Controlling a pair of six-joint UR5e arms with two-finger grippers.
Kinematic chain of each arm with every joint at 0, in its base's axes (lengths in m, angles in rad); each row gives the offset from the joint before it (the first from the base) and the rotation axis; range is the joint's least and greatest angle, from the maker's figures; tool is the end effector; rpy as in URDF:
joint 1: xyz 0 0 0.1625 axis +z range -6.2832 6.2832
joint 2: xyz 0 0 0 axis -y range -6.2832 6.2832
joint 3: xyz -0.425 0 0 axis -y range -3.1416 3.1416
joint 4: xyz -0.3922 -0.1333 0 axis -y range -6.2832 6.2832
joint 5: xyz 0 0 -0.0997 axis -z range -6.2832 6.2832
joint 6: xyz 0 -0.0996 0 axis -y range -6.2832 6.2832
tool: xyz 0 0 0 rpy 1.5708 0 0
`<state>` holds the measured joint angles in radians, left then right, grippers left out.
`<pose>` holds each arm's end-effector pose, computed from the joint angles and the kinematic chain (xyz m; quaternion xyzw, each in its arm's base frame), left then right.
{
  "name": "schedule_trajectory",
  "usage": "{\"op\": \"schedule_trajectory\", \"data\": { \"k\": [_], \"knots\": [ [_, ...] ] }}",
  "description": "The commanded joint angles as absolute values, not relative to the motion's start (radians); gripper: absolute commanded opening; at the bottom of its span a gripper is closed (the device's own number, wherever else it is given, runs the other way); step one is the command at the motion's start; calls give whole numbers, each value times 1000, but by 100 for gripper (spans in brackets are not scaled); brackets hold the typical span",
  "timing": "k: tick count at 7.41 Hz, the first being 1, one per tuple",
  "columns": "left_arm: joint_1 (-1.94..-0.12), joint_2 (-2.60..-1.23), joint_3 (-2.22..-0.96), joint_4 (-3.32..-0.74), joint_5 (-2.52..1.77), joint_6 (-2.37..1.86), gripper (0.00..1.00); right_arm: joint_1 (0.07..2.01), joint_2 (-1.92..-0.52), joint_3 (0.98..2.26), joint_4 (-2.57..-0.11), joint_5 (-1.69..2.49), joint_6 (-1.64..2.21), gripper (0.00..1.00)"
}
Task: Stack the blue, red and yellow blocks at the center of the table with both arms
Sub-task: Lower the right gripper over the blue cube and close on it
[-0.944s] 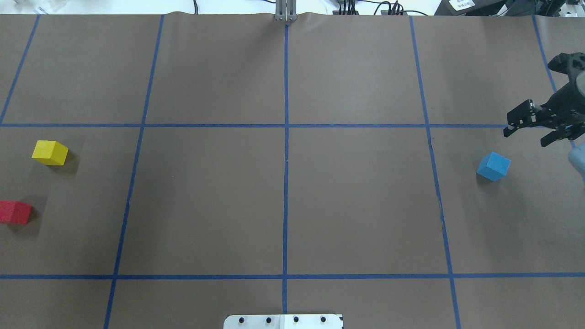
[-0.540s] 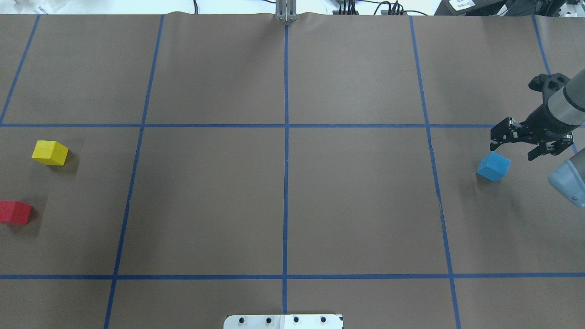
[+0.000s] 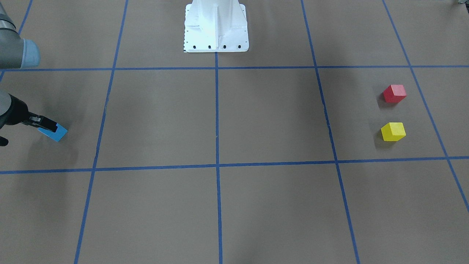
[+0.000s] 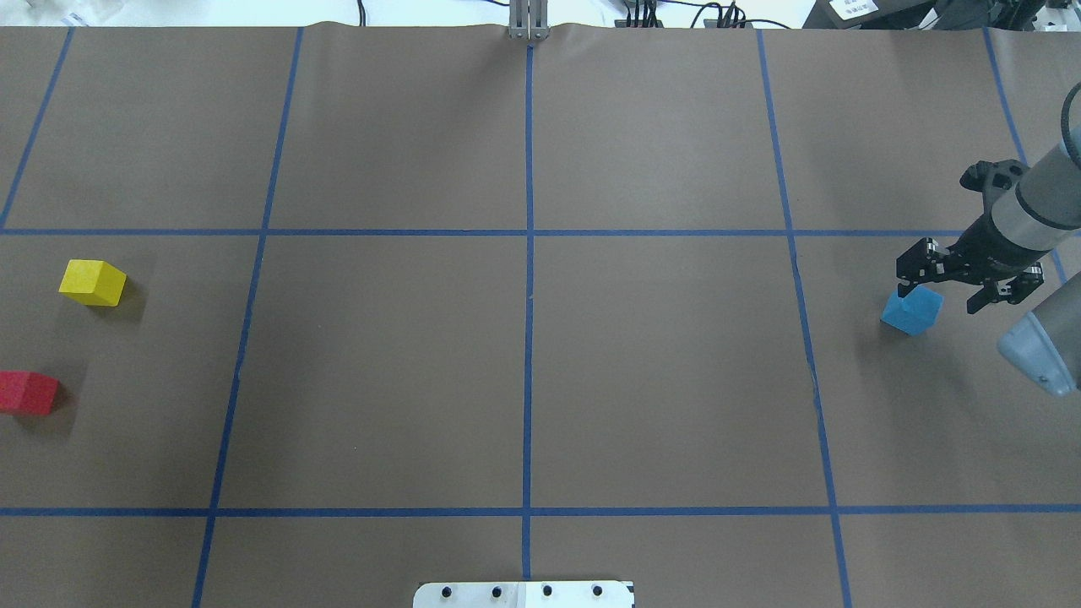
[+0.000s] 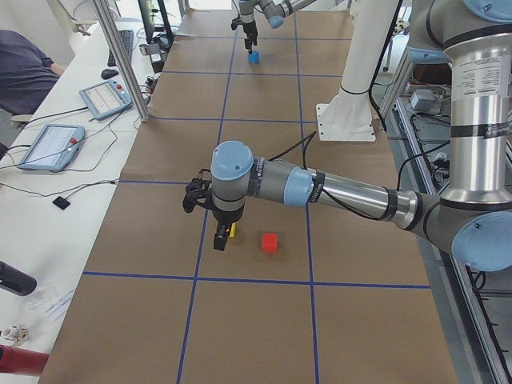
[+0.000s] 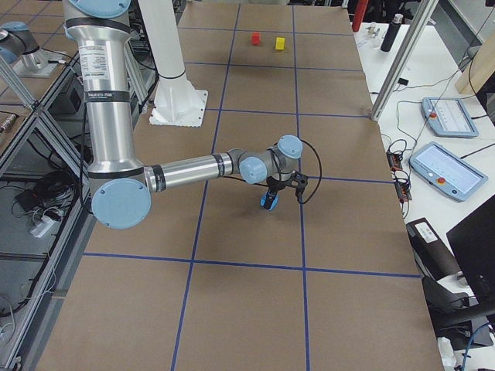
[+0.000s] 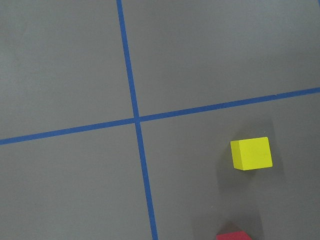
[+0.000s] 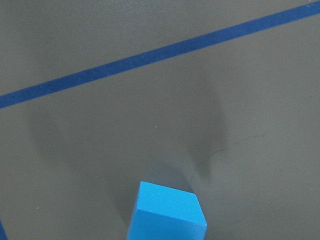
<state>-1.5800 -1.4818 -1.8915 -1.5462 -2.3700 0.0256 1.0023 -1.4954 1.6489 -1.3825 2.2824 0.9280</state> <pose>-0.0661 -0.4552 0.5432 0.1019 0.3853 0.0477 0.9159 -0.2326 -0.4908 0.5640 -0.1167 -0.3600 0.1069 0.9194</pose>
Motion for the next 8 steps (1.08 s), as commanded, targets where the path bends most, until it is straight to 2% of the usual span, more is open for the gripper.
{"op": "schedule_trajectory", "data": {
  "k": [1,2,3,4,8],
  "knots": [
    [-1580,-1482,-1891,-1546,-2370,26,100,971,-1489,1629,-1382,2283,928,98],
    [-1580,-1482,-1891,-1549,-2370,25,100,966,-1489,1625,-1382,2281,928,95],
    [-1580,-1482,-1891,-1549,-2370,26,100,966,-1489,1621,-1381,2281,927,37],
    [-1580,-1482,-1890,-1549,-2370,26,100,966,-1485,1632,-1381,2264,930,0],
    [-1580,-1482,-1884,-1549,-2370,29,100,1008,-1390,1745,-1414,2284,916,0]
  ]
}}
